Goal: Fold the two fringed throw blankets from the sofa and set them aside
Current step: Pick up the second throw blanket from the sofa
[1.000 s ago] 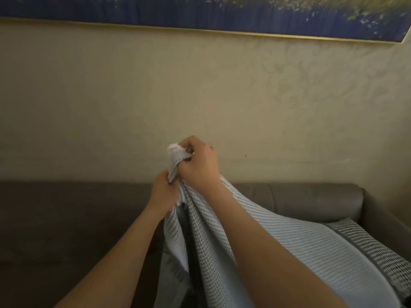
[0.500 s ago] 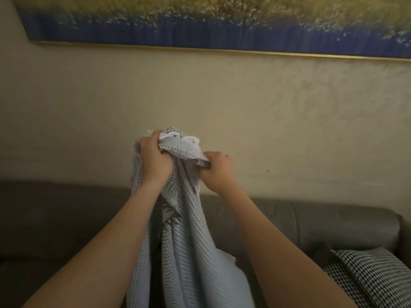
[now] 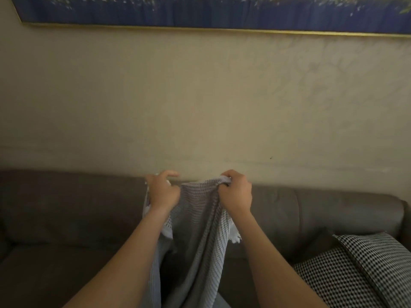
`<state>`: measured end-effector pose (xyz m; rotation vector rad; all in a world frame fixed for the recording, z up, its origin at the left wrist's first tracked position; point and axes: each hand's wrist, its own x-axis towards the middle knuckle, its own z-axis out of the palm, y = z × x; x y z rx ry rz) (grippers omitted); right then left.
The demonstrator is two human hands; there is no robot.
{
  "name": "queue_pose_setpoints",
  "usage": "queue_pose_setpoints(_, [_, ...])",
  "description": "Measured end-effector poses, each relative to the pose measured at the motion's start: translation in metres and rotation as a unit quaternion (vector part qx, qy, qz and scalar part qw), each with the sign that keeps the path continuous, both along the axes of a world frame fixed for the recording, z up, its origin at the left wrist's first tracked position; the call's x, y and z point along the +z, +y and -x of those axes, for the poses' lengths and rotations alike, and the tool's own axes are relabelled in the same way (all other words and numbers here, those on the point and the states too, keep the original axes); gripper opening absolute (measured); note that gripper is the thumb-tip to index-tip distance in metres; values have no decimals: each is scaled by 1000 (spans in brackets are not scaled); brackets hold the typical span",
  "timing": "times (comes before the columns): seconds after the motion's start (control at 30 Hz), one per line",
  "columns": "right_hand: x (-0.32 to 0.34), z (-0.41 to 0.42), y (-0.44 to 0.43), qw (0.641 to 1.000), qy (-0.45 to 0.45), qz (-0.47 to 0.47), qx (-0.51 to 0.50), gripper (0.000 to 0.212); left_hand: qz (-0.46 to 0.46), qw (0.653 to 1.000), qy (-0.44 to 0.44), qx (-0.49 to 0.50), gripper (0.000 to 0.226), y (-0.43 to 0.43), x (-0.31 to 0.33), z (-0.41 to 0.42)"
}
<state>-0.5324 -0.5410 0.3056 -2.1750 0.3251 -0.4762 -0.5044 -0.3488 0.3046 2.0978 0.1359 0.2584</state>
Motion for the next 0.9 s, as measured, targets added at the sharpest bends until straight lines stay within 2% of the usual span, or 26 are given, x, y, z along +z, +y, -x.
queue_pose_setpoints(0.17, [-25,23,6,992,-11,-90,90,41,-39,976,13,-213,49,-17,-22,27])
queue_pose_setpoints(0.3, [-36,41,-2,977,16,-137,164,45,-105,939,59,-323,42,-28,-34,35])
queue_pose_setpoints(0.43, [-35,55,-19,977,11,-102,186,47,-123,923,83,-355,36,-33,-37,44])
queue_pose_setpoints(0.57, [-31,71,-29,985,7,-72,156,49,-49,920,131,-366,33,-40,-34,59])
queue_pose_setpoints(0.67, [-32,79,-34,993,2,-51,106,31,-36,929,82,-359,45,-47,-33,71])
queue_pose_setpoints(0.8, [-35,86,-38,999,42,-5,-1,14,-10,946,-3,-323,55,-55,-44,82])
queue_pose_setpoints(0.9, [-42,87,-39,999,12,14,-40,17,8,956,-53,-287,52,-64,-54,89])
